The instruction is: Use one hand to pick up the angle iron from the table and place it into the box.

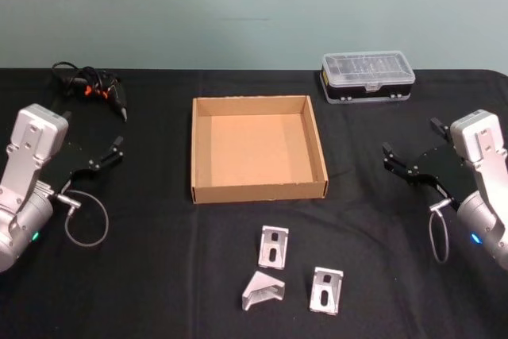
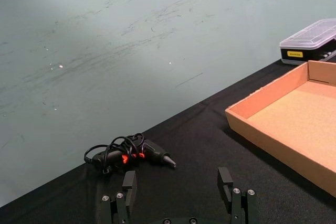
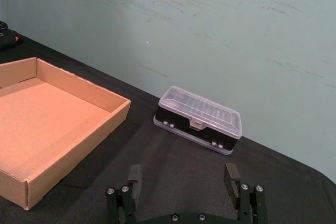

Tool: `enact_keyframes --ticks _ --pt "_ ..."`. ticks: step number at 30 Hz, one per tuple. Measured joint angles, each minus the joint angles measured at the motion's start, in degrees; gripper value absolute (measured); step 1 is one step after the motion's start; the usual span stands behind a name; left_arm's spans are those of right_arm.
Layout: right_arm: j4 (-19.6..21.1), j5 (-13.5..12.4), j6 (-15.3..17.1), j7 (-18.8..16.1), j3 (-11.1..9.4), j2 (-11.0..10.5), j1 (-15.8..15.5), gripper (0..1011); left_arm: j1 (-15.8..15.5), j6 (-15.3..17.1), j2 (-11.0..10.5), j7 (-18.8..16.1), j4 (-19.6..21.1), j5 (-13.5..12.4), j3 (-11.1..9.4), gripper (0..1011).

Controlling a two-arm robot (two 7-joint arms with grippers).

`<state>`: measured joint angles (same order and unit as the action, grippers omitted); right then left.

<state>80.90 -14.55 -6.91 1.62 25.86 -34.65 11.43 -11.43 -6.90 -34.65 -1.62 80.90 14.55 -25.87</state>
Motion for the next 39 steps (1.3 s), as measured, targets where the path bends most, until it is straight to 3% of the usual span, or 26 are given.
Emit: enact_keyframes --ticks 39 --pt "0.0 0.0 0.0 0.0 0.0 0.0 0.0 1003 0.0 0.0 0.0 0.0 0.0 0.0 0.0 1011"
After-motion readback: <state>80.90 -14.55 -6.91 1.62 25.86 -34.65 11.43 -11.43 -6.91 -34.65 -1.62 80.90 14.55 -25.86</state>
